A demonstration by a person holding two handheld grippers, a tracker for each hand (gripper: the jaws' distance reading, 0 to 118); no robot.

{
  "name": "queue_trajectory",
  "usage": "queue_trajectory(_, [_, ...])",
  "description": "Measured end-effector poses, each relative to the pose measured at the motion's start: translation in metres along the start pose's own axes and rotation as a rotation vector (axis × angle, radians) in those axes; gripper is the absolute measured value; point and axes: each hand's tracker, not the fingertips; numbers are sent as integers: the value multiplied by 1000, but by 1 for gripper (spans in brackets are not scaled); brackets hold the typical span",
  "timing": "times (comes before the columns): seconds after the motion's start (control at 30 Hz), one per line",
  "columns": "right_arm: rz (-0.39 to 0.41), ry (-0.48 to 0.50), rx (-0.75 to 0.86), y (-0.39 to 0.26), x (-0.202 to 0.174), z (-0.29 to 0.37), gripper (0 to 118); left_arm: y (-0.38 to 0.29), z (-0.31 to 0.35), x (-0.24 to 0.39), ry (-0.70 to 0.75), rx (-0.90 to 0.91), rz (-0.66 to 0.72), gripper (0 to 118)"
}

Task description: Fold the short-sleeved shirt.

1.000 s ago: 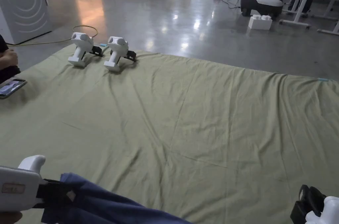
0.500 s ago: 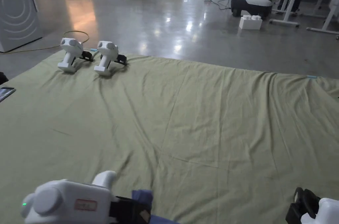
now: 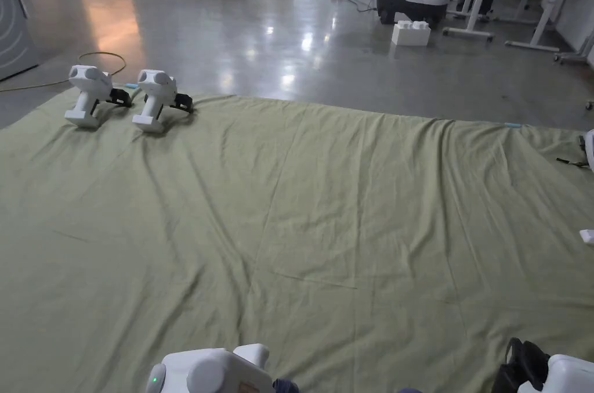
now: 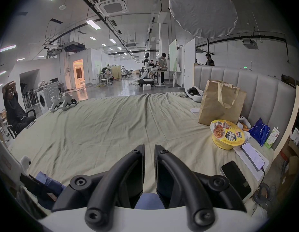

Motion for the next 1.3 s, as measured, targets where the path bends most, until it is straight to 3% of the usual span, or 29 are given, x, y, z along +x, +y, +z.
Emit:
queue_trajectory(0.27, [1,6,-13,-4,-5,-2,14,-2,7,-7,-34,21,35,14])
queue_trajectory(0.3, [2,10,-15,-4,-6,-2,14,-2,9,-9,-41,28,44,21])
queue_trajectory(0.37, [2,11,-18,-5,-9,-2,14,-1,14,-14,-98,59,71,67])
queue_trajectory(0.4, [1,14,-21,-5,-10,-2,14,-2,19,-15,-121,76,84,76])
queue_trajectory(0.6, [16,27,-21,-3,-14,-1,14,-2,50,-29,-162,149,110,75])
queue_trajectory(0.7, [14,27,-21,-2,-15,-1,14,-1,53,-30,-110,164,94,73])
queue_trajectory(0.77, [10,28,-21,-3,-15,-1,14,-3,45,-26,-50,143,52,60])
queue_trajectory(0.83, [8,28,-23,-4,-15,-1,14,-3,35,-20,-48,119,19,27])
queue_trajectory(0.97, [9,24,-29,-6,-14,0,14,-5,2,-2,31,75,-65,26])
queue_trajectory(1.3, [6,13,-41,-9,-8,2,14,-13,-27,32,63,105,-150,25])
